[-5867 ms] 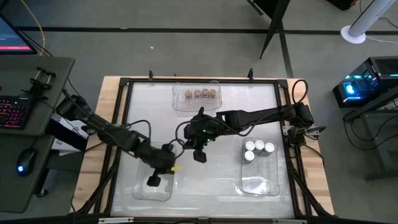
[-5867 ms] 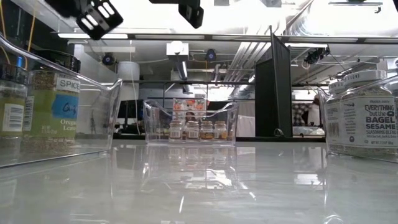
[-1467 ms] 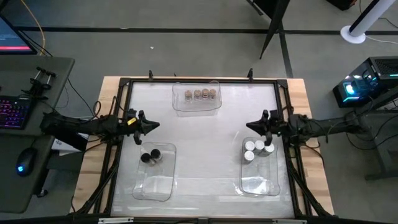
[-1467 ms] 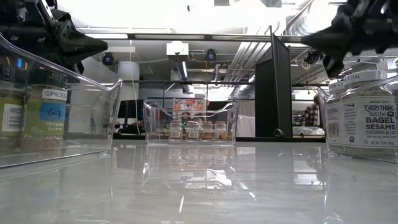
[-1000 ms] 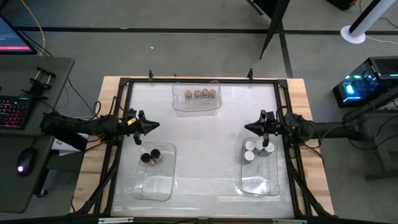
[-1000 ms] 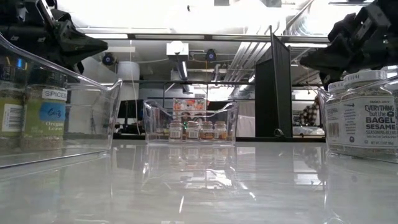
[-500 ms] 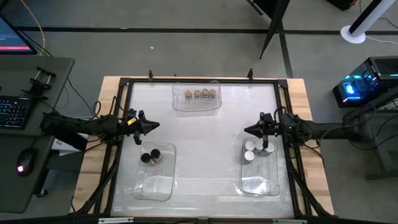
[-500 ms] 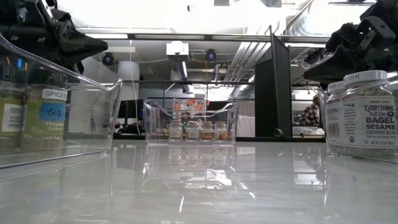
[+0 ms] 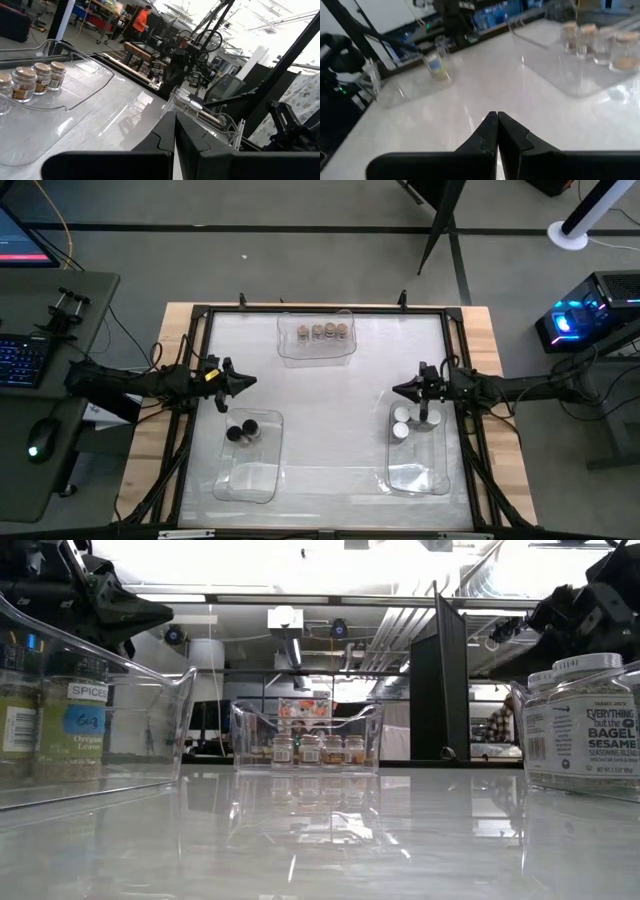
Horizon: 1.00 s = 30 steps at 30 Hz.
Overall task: Sort spices by type
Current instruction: Return to Home Position
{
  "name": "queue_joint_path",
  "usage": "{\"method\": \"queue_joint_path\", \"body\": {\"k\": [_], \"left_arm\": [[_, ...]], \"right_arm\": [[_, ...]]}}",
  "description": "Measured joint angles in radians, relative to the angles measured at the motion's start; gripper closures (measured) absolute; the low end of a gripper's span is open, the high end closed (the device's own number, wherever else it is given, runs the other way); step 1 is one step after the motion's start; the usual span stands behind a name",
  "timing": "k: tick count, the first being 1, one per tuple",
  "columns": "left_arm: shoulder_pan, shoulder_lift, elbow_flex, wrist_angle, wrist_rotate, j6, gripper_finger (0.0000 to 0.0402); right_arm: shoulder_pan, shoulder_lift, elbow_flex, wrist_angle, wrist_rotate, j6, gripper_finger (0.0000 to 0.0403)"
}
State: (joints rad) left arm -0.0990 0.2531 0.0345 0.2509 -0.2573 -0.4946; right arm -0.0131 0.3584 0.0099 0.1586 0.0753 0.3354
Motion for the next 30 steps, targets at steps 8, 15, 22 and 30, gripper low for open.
{"method": "queue_joint_path", "body": {"k": [8, 15, 22, 30], "left_arm": [[-0.007, -0.049, -0.001, -0.023, 0.0, 0.0, 0.0402], [-0.018, -0.249, -0.023, -0.077, -0.003, -0.001, 0.0402], [-0.022, -0.25, -0.023, -0.07, -0.005, -0.001, 0.0402], [-0.022, -0.25, -0.023, -0.075, -0.007, 0.0, 0.0402]], "right_arm": [[0.0, -0.001, 0.0, -0.105, 0.003, 0.005, 0.0402], [0.005, -0.021, 0.0, -0.124, 0.003, 0.005, 0.0402], [0.01, -0.239, -0.001, -0.137, -0.005, 0.003, 0.0402], [-0.005, -0.358, -0.001, -0.009, -0.006, 0.004, 0.0402]]}}
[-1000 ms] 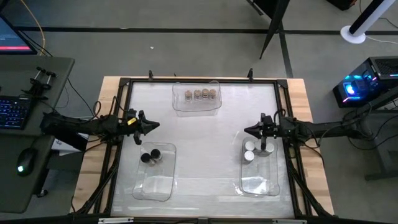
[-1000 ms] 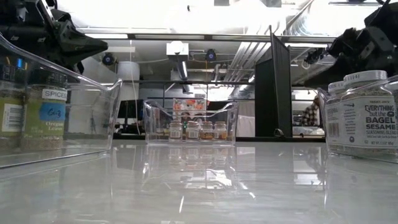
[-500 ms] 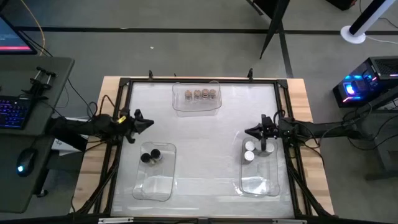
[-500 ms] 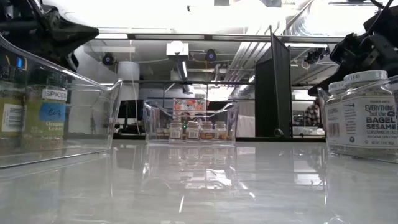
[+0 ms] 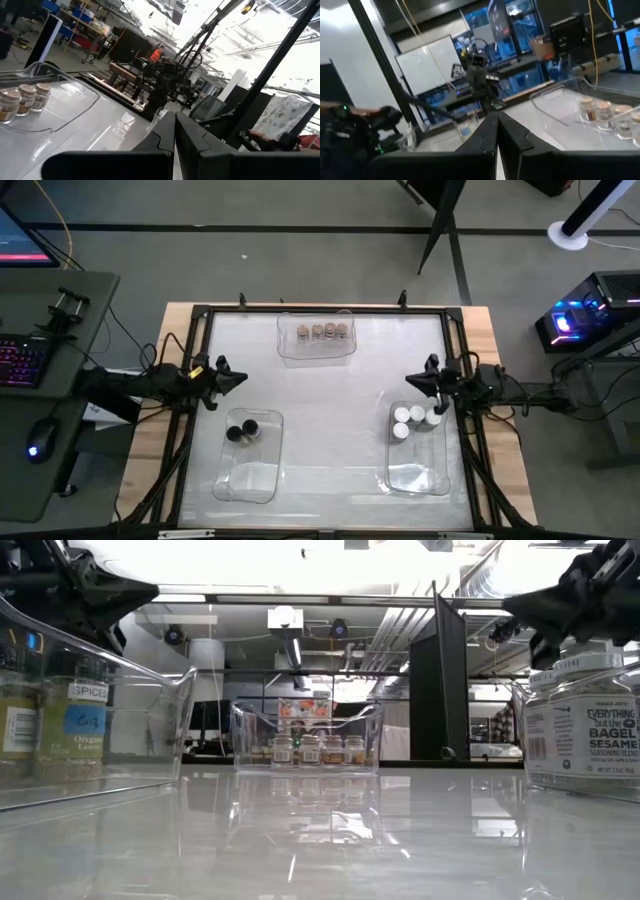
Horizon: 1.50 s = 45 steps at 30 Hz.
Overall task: Sort spices by type
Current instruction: Return to Home Position
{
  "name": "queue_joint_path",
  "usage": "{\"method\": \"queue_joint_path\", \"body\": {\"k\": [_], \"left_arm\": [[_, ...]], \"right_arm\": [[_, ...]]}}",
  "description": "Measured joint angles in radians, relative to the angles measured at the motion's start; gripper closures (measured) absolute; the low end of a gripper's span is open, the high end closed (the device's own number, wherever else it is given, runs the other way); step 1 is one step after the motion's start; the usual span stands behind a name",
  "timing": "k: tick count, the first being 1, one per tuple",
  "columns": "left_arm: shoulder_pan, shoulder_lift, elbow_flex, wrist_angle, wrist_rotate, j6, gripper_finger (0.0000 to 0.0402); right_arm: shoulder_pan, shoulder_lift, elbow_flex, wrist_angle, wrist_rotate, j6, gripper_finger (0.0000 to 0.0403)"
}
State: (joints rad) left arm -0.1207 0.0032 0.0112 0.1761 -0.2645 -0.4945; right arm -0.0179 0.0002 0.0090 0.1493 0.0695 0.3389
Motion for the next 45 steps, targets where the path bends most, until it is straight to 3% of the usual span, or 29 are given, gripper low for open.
{"method": "queue_joint_path", "body": {"k": [23, 45], "left_arm": [[0.0, 0.0, 0.0, 0.001, -0.001, 0.0, 0.0401], [0.0, 0.0, 0.0, 0.0, -0.001, 0.003, 0.0401]], "right_arm": [[-0.002, 0.0, 0.0, -0.123, -0.007, 0.0, 0.0402], [-0.004, 0.013, 0.0, -0.123, -0.006, 0.0, 0.0402]]}}
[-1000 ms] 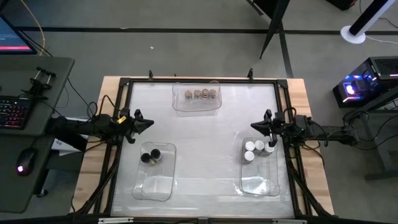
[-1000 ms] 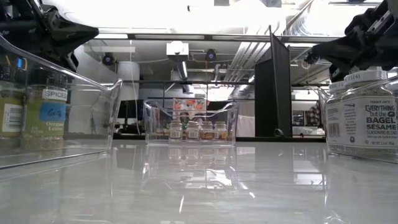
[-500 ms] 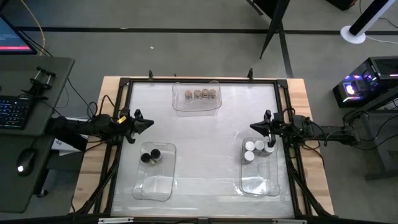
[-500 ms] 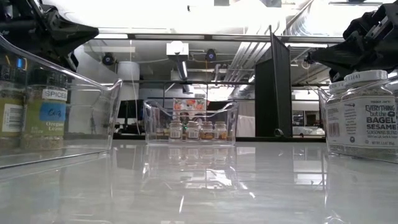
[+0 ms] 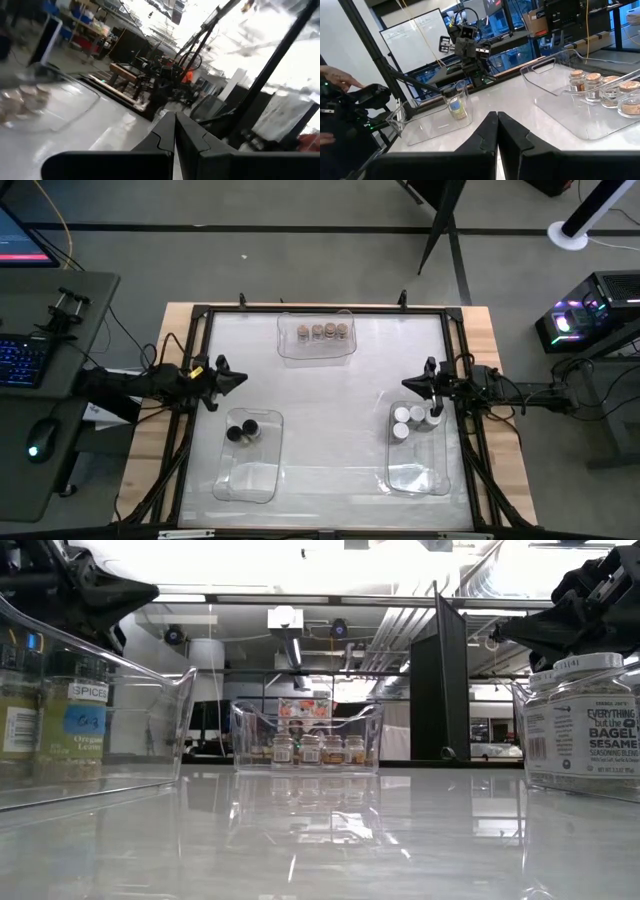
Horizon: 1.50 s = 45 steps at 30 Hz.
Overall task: Sort spices by type
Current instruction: Return to Home Position
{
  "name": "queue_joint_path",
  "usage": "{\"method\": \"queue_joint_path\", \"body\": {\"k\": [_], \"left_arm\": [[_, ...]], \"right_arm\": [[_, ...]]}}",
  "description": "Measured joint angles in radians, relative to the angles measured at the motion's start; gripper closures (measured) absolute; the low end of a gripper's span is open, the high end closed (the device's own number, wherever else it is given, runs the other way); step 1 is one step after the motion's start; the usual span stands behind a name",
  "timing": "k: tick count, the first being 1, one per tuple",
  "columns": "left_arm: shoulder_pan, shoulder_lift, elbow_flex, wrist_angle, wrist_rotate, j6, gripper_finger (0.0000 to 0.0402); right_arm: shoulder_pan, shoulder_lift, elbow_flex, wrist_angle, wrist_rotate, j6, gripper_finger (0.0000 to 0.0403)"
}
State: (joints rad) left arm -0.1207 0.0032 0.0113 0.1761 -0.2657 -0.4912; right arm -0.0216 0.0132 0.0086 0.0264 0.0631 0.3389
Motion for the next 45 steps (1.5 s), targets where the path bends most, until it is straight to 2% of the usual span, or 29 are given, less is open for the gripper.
{"method": "queue_joint_path", "body": {"k": [7, 10, 16, 24, 45], "left_arm": [[0.003, 0.0, 0.0, -0.04, 0.005, 0.37, 0.0401], [0.019, 0.0, 0.0, -0.05, 0.001, 0.455, 0.0401], [0.065, 0.0, 0.0, -0.128, 0.001, 0.404, 0.0402], [0.108, 0.0, 0.0, -0.127, 0.0, 0.39, 0.0401], [0.108, 0.0, 0.0, -0.127, 0.0, 0.39, 0.0401]], "right_arm": [[0.0, 0.0, 0.0, 0.0, 0.0, 0.0, 0.0402], [0.0, 0.0, 0.0, 0.0, 0.0, 0.0, 0.0402], [0.0, 0.0, 0.0, 0.0, 0.0, 0.0, 0.0402], [0.0, 0.001, 0.0, 0.0, 0.0, 0.0, 0.0402], [0.0, 0.001, 0.0, 0.0, 0.0, 0.0, 0.0402]]}}
